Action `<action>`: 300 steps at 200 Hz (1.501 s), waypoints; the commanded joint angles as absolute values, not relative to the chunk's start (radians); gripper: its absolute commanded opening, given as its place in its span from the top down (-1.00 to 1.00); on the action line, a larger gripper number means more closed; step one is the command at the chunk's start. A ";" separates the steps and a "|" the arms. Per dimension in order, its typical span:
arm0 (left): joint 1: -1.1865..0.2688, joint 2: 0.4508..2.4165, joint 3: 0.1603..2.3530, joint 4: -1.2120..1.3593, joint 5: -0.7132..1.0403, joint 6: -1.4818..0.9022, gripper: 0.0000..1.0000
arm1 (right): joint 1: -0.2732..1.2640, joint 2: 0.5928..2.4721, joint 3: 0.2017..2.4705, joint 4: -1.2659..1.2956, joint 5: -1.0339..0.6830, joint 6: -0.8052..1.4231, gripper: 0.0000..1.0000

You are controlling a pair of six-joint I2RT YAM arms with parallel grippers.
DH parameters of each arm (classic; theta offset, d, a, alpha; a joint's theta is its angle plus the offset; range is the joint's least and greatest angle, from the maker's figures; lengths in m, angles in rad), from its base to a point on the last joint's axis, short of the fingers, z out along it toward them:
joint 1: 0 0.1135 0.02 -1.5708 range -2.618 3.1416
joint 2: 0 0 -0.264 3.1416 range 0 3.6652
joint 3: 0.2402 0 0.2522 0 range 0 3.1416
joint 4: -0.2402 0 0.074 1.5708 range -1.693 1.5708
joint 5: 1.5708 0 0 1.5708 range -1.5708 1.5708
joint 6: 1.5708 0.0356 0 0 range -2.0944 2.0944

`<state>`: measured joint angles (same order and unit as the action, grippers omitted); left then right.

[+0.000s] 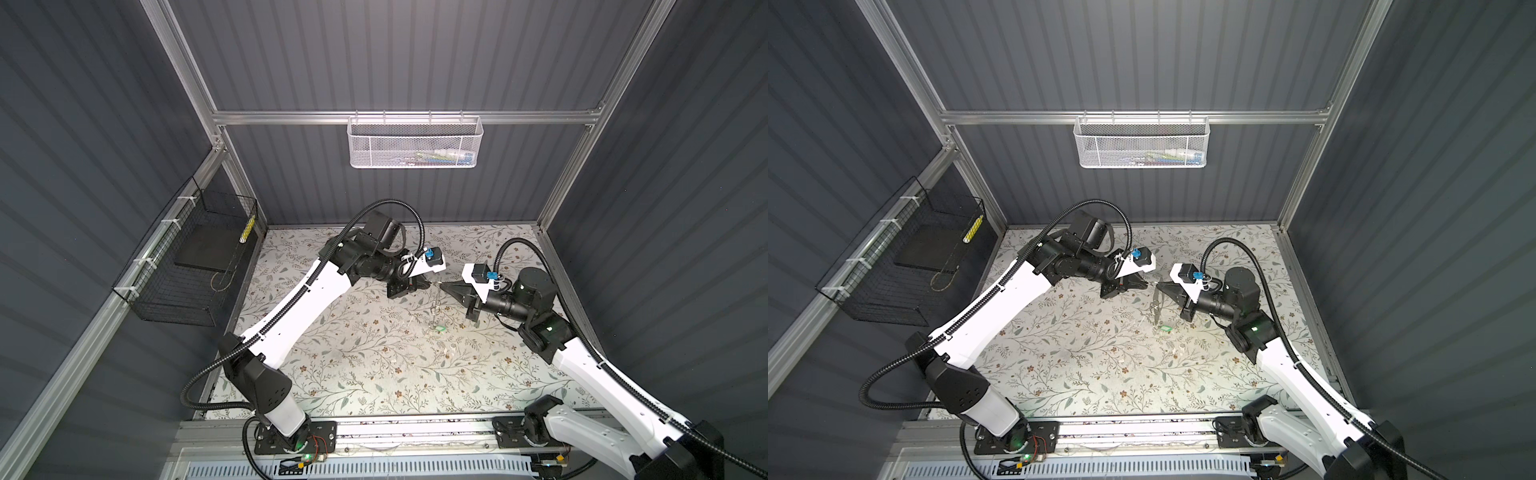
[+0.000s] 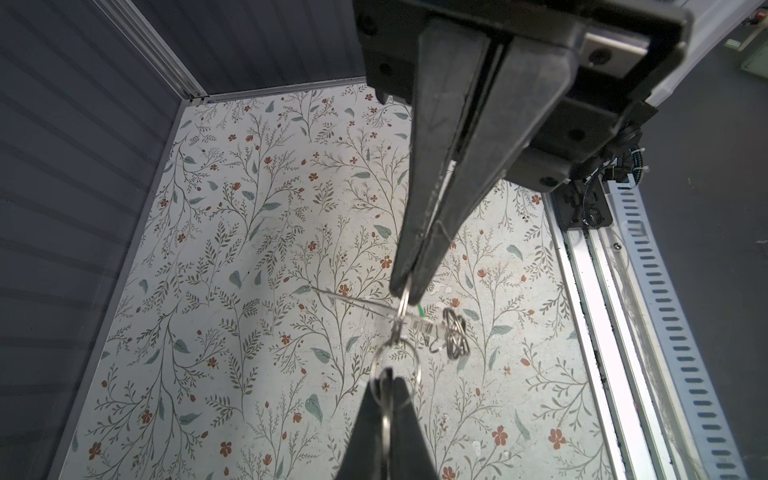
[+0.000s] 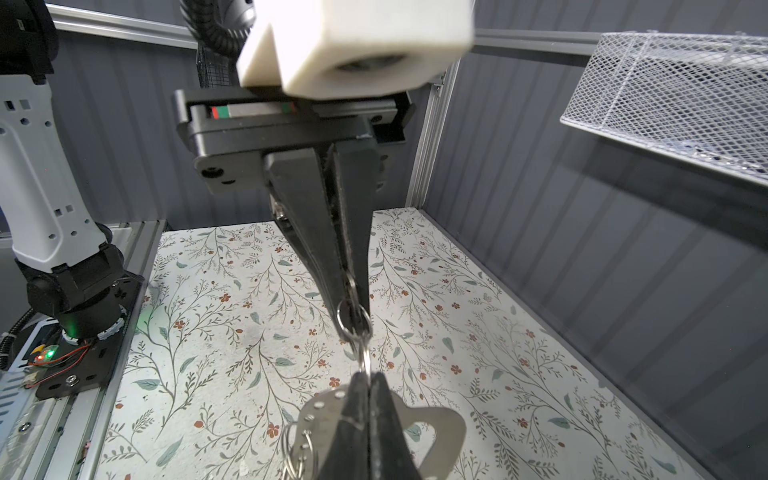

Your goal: Put the keys on the keyring

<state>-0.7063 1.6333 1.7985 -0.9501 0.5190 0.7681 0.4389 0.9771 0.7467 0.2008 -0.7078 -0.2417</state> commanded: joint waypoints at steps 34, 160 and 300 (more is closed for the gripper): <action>-0.689 1.651 1.854 -0.988 0.469 0.788 1.00 | 0.417 0.999 0.732 0.185 -0.679 -0.203 1.00; -0.798 1.926 2.051 -0.786 0.456 0.443 1.00 | 0.260 0.792 0.632 0.134 -0.118 -0.108 0.21; -0.762 2.041 1.742 -0.717 0.310 0.559 1.00 | 0.241 0.751 0.530 0.046 0.002 -0.050 0.08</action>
<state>-0.7780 2.1101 1.8305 -0.6601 0.3855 0.4690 0.2436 0.7399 0.5613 0.0284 0.0044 -0.0780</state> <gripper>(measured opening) 0.065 0.459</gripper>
